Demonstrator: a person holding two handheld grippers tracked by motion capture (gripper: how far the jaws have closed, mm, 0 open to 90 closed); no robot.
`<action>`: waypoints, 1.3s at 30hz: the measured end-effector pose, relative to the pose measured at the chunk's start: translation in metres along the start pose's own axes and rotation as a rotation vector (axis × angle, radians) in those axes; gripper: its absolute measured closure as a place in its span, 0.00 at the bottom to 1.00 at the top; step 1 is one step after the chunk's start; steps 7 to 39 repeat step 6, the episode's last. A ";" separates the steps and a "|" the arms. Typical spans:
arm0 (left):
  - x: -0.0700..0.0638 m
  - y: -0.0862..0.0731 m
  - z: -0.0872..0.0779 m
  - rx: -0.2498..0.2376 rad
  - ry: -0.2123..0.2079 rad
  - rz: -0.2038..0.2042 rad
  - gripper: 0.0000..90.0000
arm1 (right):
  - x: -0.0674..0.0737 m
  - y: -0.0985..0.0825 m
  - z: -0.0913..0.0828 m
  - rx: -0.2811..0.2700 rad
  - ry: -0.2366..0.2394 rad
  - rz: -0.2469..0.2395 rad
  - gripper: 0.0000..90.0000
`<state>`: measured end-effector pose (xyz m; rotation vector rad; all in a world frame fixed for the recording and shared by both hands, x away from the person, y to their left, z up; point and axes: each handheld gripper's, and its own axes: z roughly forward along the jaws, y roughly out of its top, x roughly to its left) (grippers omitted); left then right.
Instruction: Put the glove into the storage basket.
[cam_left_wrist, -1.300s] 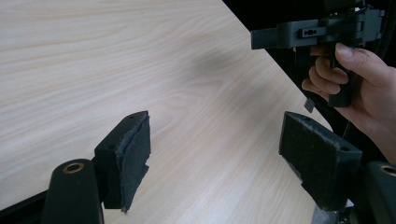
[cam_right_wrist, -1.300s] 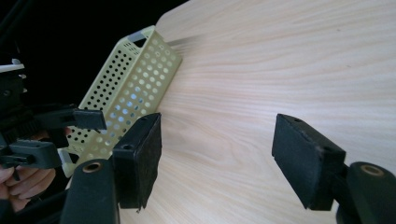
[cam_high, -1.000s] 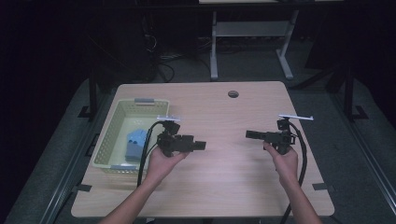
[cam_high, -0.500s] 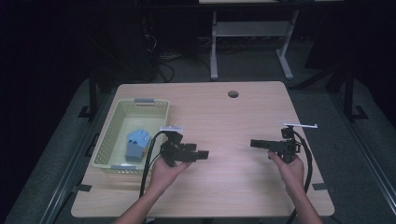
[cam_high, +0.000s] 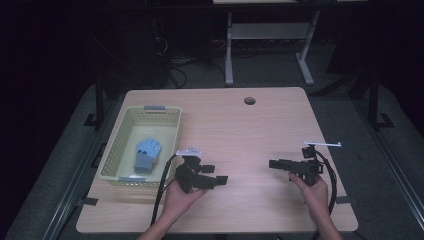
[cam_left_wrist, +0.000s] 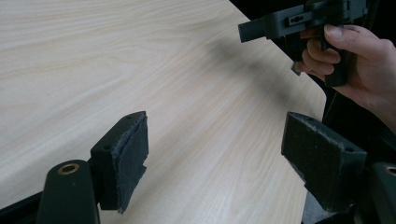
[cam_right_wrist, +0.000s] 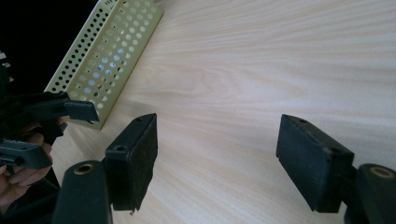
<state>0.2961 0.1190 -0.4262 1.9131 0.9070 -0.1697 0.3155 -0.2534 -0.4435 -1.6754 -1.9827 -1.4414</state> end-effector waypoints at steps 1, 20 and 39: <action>-0.001 -0.002 0.000 -0.003 -0.004 0.000 0.25 | 0.000 -0.005 -0.001 -0.006 0.004 -0.006 0.32; -0.009 -0.018 0.002 -0.010 -0.022 0.014 0.25 | -0.004 -0.025 0.000 -0.004 0.035 -0.016 0.30; -0.009 -0.018 0.002 -0.010 -0.022 0.014 0.25 | -0.004 -0.025 0.000 -0.004 0.035 -0.016 0.30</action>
